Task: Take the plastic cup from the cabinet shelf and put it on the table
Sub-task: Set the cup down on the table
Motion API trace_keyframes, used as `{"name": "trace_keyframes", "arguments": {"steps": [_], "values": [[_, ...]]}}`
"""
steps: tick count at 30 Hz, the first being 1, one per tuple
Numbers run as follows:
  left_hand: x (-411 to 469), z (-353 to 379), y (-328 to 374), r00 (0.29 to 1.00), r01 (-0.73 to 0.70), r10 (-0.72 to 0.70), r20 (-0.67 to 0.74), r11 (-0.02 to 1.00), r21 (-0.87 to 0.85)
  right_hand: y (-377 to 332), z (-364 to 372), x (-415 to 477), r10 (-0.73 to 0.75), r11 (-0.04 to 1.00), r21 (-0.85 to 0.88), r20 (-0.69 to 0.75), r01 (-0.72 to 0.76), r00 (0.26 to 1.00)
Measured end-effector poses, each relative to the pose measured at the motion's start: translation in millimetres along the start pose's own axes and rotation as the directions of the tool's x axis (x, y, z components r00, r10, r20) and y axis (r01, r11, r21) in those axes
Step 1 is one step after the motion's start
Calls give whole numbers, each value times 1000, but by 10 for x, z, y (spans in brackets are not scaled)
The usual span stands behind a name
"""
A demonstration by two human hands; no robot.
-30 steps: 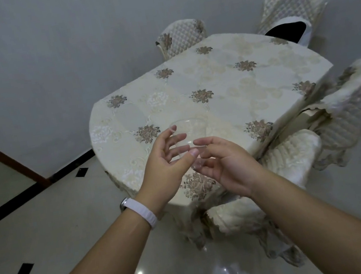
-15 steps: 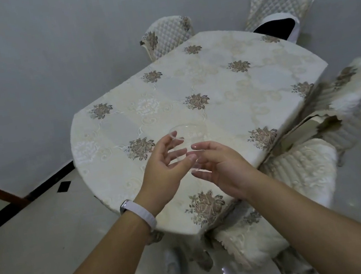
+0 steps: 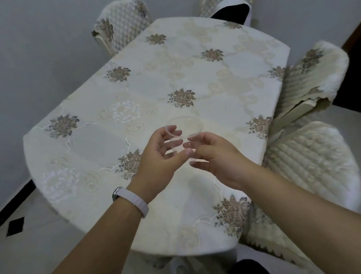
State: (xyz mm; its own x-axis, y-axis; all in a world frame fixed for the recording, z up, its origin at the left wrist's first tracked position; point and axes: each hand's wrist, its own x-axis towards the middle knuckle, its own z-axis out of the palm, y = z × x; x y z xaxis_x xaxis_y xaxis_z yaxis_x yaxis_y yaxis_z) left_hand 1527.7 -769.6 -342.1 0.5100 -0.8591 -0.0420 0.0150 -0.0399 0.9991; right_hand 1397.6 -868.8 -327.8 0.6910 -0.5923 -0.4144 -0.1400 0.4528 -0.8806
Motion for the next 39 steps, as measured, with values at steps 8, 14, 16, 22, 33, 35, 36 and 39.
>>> {"name": "trace_keyframes", "arguments": {"steps": [8,14,16,22,33,35,36,39], "values": [[311,-105,-222,990,32,-43,136,997,77,210,-62,267,-51,967,-253,-100,24,994],[405,-53,-603,980,100,-112,162,992,83,575,-232,502,-64,932,-362,-108,21,992],[402,-52,-763,977,127,-139,164,989,79,748,-293,581,-80,881,-473,-88,29,993],[339,-59,-1189,969,195,-209,132,975,110,1169,-448,693,-96,632,-770,38,91,995],[334,-31,-1657,965,226,-234,115,971,80,1643,-626,812,-147,448,-875,129,182,981],[321,-16,-1704,963,234,-242,119,969,77,1690,-633,825,-159,440,-883,104,165,982],[315,-13,-1727,962,238,-246,118,968,80,1712,-633,836,-173,439,-883,96,164,980],[289,-2,-1769,962,242,-252,103,965,104,1743,-614,846,-206,429,-888,83,166,975]]}}
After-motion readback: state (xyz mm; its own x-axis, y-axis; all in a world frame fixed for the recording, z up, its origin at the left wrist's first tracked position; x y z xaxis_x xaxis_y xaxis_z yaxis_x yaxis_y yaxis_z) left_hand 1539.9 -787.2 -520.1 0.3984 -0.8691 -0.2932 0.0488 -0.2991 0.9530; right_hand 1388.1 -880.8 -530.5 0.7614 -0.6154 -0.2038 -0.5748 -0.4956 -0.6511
